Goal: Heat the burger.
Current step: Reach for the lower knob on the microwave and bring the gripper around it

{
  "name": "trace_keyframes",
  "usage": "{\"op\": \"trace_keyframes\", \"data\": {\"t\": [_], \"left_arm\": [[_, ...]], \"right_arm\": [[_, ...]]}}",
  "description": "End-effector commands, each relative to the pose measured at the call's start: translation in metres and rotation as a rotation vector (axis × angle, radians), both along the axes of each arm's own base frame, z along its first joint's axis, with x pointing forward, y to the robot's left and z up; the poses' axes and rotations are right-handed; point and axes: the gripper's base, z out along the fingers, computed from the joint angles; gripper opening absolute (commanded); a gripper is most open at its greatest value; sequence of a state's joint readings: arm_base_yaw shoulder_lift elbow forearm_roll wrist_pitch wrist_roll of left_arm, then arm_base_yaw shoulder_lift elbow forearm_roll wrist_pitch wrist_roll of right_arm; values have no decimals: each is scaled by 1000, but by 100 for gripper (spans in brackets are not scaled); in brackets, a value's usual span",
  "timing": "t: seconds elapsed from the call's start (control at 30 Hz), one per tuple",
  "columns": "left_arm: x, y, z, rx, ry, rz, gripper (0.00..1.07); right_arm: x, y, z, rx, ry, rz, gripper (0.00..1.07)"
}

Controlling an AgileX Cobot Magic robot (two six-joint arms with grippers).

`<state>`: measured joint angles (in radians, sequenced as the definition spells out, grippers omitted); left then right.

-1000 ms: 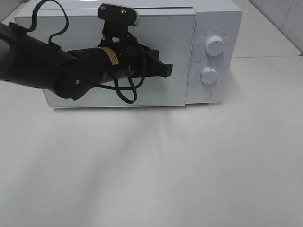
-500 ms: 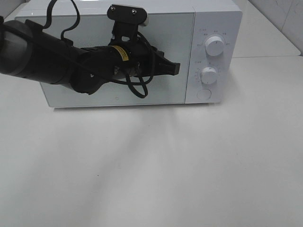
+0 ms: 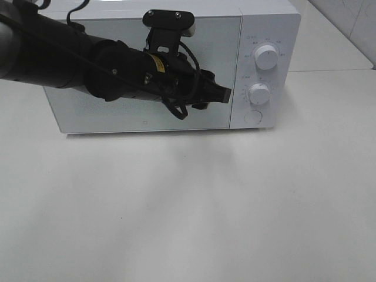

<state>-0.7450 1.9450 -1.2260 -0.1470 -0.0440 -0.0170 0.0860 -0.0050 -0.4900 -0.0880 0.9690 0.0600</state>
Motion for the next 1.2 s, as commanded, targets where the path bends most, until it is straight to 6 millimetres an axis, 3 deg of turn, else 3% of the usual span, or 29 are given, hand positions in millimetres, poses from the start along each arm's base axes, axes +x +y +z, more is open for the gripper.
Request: {"op": "trace_keyframes", "data": {"t": [0.03,0.17,0.23,0.43,0.9,1.03,1.07,1.13,1.17,1.2], "left_arm": [[-10,4,9,62,93,-20,99],[-19,10,11,132,187,-37,101],[-33,20,19,211,296,-58,101],[-51,34,34,303,412,-86,101],[-76,59,52,430,603,-103,101],[-72,79,58,410,643,-53,101],[-71,95,60,378,665,-10,101],[-71,103,60,367,676,10,101],[-72,122,62,337,690,58,101],[-72,122,62,337,690,58,101]], "right_arm": [[-4,0,0,-5,-36,-3,76],[-4,0,0,-5,-36,-3,76],[-4,0,0,-5,-36,-3,76],[-4,0,0,-5,-36,-3,76],[-4,0,0,-5,-36,-3,76],[-4,0,0,-5,-36,-3,76],[-4,0,0,-5,-36,-3,76],[-4,0,0,-5,-36,-3,76],[-4,0,0,-5,-36,-3,76],[-4,0,0,-5,-36,-3,76]]}}
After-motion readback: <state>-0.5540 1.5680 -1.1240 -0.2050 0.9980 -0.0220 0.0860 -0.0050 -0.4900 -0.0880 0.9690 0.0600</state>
